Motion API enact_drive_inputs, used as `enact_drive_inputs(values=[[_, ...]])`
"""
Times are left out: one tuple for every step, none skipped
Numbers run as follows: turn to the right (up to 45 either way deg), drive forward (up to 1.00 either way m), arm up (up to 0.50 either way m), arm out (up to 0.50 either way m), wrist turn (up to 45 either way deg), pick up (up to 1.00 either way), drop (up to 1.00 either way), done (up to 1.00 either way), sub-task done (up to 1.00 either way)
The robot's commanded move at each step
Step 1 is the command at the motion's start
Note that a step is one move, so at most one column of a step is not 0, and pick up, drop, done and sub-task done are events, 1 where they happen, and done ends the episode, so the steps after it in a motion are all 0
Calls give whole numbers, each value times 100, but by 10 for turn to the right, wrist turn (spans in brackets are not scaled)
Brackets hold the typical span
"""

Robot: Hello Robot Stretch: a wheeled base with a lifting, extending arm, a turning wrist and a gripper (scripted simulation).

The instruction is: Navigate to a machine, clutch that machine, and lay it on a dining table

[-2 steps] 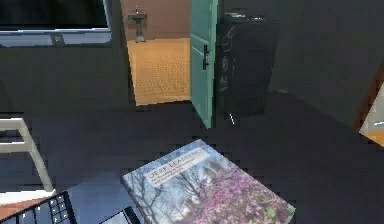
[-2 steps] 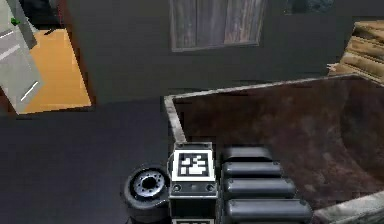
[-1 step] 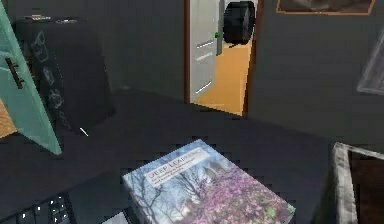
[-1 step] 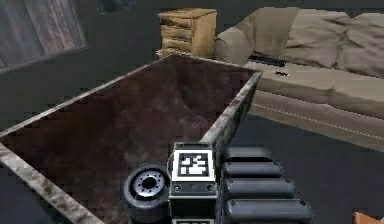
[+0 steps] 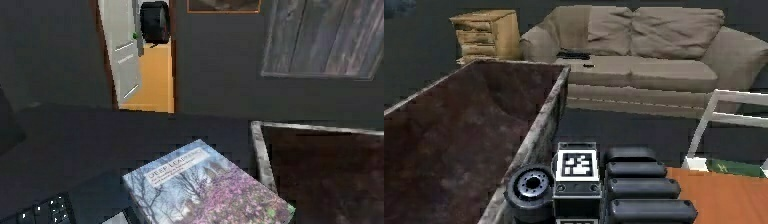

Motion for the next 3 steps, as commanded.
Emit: enact_drive_inputs(values=[[-450,0,0,0,0,0,0,0,0],[-330,0,0,0,0,0,0,0,0],[0,60,0,0,0,0,0,0,0]])
